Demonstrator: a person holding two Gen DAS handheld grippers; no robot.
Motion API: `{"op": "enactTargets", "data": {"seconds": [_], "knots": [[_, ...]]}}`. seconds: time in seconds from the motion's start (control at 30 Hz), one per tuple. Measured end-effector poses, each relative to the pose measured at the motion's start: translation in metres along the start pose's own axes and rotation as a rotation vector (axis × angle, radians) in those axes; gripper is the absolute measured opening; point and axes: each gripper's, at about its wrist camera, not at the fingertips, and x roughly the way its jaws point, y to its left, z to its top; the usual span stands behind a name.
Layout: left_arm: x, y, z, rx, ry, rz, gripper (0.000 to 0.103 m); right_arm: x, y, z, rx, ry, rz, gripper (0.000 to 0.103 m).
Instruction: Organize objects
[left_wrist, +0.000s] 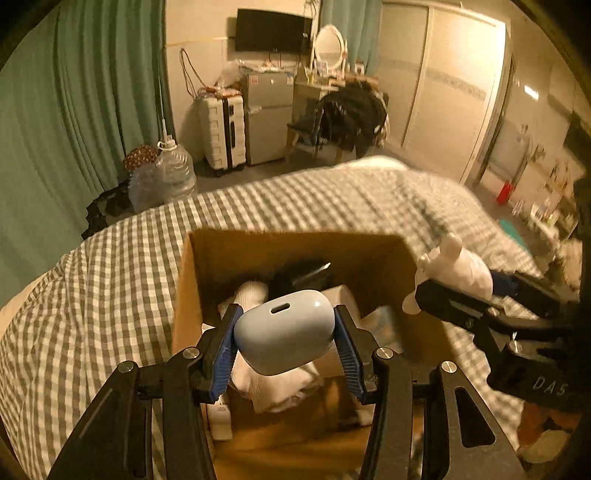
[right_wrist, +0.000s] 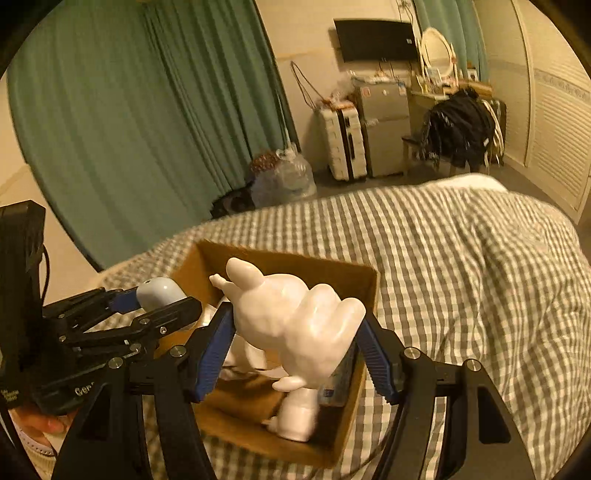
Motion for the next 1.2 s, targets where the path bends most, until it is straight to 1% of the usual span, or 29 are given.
{"op": "enactTargets", "data": {"seconds": [0.17,0.37,0.4,0.43,0.47,0.53,0.63,0.8,0.83,0.87,0.93,1.0,1.03,1.13,1.2], "knots": [[0.025,-0.001,-0.009,0.041,0.012,0.025,0.050,0.038,-0.013,-0.010,0.007,0.065,-0.016,0.065],[0.028,-0.005,-0.019,0.078,-0.013,0.056,0.052,0.053,-0.019,-0.014,0.025,0.080,-0.010,0.066],[0.028,-0.005,-0.020,0.078,-0.010,0.058,0.053,0.054,-0.019,-0.014,0.026,0.083,-0.013,0.068],[0.026,-0.006,-0.019,0.076,-0.009,0.061,0.056,0.053,-0.019,-0.013,0.026,0.079,-0.015,0.070],[0.023,-0.006,-0.020,0.071,-0.017,0.063,0.064,0.051,-0.019,-0.014,0.026,0.069,-0.018,0.070],[0.013,-0.007,-0.016,0.067,-0.040,0.065,0.072,0.043,-0.017,-0.012,0.026,0.043,-0.022,0.071],[-0.007,-0.010,-0.013,0.068,-0.075,0.063,0.079,0.026,-0.014,-0.008,0.027,0.006,-0.024,0.071],[-0.051,-0.013,-0.009,0.068,-0.136,0.091,0.082,-0.015,-0.003,0.001,0.032,-0.065,-0.065,0.073],[-0.057,-0.012,-0.009,0.066,-0.145,0.097,0.085,-0.024,-0.001,0.003,0.029,-0.078,-0.076,0.074],[-0.070,-0.012,-0.008,0.060,-0.167,0.111,0.090,-0.033,0.002,0.004,0.024,-0.093,-0.087,0.074],[-0.089,-0.011,-0.007,0.052,-0.202,0.129,0.092,-0.052,0.008,0.006,0.013,-0.122,-0.098,0.074],[-0.110,-0.012,-0.006,0.049,-0.237,0.145,0.092,-0.072,0.015,0.008,0.008,-0.153,-0.091,0.077],[-0.119,-0.012,-0.006,0.046,-0.252,0.156,0.093,-0.081,0.018,0.009,0.005,-0.169,-0.085,0.078],[-0.150,-0.013,-0.008,0.023,-0.316,0.202,0.100,-0.109,0.029,0.009,-0.023,-0.223,-0.094,0.081],[-0.169,-0.012,-0.014,-0.006,-0.353,0.237,0.100,-0.126,0.038,0.008,-0.048,-0.261,-0.119,0.081]]}}
